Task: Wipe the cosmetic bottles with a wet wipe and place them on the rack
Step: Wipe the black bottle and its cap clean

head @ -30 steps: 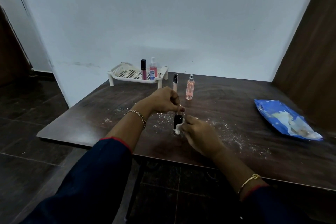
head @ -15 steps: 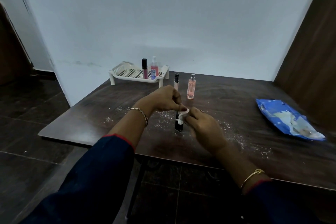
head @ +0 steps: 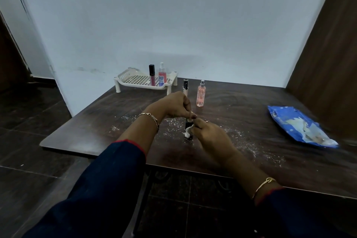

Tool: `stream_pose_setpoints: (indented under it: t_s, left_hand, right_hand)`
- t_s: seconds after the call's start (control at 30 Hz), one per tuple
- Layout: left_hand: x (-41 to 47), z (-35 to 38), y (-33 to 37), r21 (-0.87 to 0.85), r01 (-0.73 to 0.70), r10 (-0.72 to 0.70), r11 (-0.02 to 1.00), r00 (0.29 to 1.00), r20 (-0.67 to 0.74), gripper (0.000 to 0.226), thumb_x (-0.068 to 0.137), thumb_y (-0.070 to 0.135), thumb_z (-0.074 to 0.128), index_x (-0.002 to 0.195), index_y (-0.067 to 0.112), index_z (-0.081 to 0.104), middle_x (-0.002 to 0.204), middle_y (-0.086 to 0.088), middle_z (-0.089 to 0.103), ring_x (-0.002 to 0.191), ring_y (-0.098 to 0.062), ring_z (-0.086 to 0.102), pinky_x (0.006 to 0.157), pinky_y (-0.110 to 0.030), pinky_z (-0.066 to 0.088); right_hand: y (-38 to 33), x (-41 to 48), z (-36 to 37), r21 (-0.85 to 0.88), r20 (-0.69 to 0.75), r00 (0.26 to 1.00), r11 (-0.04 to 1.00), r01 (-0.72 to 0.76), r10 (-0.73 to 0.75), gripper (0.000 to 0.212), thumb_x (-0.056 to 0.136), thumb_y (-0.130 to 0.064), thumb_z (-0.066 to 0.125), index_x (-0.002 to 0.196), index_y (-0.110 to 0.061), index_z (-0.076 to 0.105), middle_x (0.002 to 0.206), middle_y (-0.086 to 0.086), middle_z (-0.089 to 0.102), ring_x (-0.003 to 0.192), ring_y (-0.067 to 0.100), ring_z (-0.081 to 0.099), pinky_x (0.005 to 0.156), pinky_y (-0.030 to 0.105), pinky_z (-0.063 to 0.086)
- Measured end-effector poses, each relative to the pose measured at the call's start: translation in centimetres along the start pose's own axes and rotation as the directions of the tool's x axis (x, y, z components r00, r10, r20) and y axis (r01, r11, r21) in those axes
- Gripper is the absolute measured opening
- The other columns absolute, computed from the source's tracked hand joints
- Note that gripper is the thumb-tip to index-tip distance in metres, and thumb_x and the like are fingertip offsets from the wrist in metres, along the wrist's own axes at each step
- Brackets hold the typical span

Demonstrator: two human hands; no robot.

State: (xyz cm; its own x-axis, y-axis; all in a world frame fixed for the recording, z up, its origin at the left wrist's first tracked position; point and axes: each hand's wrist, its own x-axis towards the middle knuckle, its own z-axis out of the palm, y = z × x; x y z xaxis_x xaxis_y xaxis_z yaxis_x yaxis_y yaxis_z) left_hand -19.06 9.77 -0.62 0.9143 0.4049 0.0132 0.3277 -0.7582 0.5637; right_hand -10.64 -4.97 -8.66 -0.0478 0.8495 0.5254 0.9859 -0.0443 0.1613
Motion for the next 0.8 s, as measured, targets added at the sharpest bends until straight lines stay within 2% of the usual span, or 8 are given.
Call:
stream_pose_setpoints:
  t_s: [0.07,0.23,0.33,0.47,0.53,0.63,0.73,0.8]
  left_hand:
    - [0.0,0.0,0.1,-0.005,-0.001,0.001,1.000,1.000,0.005,0.024,0.078,0.023,0.075,0.087,0.002,0.069,0.090,-0.013,0.071,0.085,-0.021,0.064,0.082,-0.036,0.052]
    - [-0.3,0.2,0.1,-0.029,0.005,-0.005,1.000,1.000,0.004,0.024,0.077,0.023,0.076,0.082,0.001,0.067,0.079,-0.008,0.067,0.072,-0.014,0.058,0.073,-0.032,0.050]
    - [-0.4,0.1,0.2,-0.021,0.005,-0.005,1.000,1.000,0.009,0.022,0.077,0.023,0.076,0.067,0.013,0.059,0.070,-0.001,0.062,0.064,-0.009,0.053,0.064,-0.025,0.045]
    - [-0.6,0.2,0.3,-0.018,0.003,-0.002,1.000,1.000,0.006,0.028,0.079,0.021,0.074,0.062,0.017,0.053,0.061,0.005,0.053,0.057,-0.004,0.047,0.056,-0.020,0.037]
    - [-0.6,0.2,0.3,-0.025,-0.001,0.001,1.000,1.000,0.003,0.028,0.079,0.020,0.074,0.062,0.017,0.053,0.061,0.005,0.053,0.057,-0.004,0.047,0.055,-0.019,0.036]
    - [-0.7,0.3,0.3,-0.017,-0.004,0.004,1.000,1.000,-0.003,0.026,0.080,0.021,0.073,0.064,0.017,0.054,0.065,0.004,0.055,0.063,-0.006,0.050,0.057,-0.019,0.038]
    - [-0.8,0.4,0.3,0.034,-0.025,0.026,0.999,0.999,-0.033,0.024,0.080,0.025,0.073,0.066,0.018,0.056,0.068,0.007,0.056,0.066,-0.006,0.053,0.060,-0.019,0.040]
    - [-1.1,0.7,0.0,0.074,-0.030,0.036,0.997,0.996,-0.077,0.019,0.080,0.029,0.073,0.071,0.019,0.059,0.072,0.008,0.059,0.072,-0.008,0.057,0.068,-0.024,0.047]
  right_hand:
    - [-0.4,0.2,-0.3,-0.063,-0.024,0.999,0.997,0.037,-0.039,0.012,0.070,-0.007,0.073,0.080,-0.009,0.066,0.090,0.009,0.063,0.056,0.025,0.058,0.041,0.026,0.033]
    - [-1.5,0.1,0.4,-0.212,0.161,0.979,0.964,0.160,-0.127,0.013,0.066,-0.008,0.075,0.076,-0.014,0.069,0.092,0.006,0.066,0.056,0.017,0.060,0.039,0.026,0.041]
    - [-1.2,0.0,0.4,-0.193,0.170,0.979,0.970,0.148,-0.116,0.015,0.064,-0.006,0.077,0.076,-0.012,0.069,0.091,0.008,0.065,0.054,0.018,0.059,0.038,0.028,0.043]
    - [0.2,-1.0,0.0,-0.133,0.211,0.972,0.983,0.130,-0.100,0.011,0.074,-0.004,0.068,0.084,-0.009,0.067,0.094,0.011,0.062,0.060,0.022,0.060,0.042,0.032,0.048]
    - [1.5,-1.6,-0.1,-0.095,0.195,0.981,0.995,0.019,0.000,0.008,0.078,-0.003,0.064,0.085,-0.006,0.065,0.094,0.012,0.061,0.063,0.025,0.061,0.045,0.033,0.046]
    - [3.3,-1.9,-0.4,0.041,0.160,0.964,0.975,-0.219,0.210,0.010,0.084,-0.003,0.060,0.092,-0.006,0.064,0.097,0.008,0.058,0.076,0.025,0.060,0.060,0.029,0.043]
    - [3.7,-1.8,-0.7,0.285,0.075,0.889,0.845,-0.454,0.452,0.012,0.086,-0.005,0.061,0.096,-0.008,0.066,0.097,0.000,0.056,0.081,0.014,0.053,0.070,0.023,0.038]
    - [3.4,-1.6,-0.5,0.426,0.092,0.820,0.722,-0.545,0.565,0.007,0.086,-0.007,0.062,0.093,-0.010,0.063,0.093,0.000,0.057,0.082,0.017,0.056,0.069,0.027,0.043]
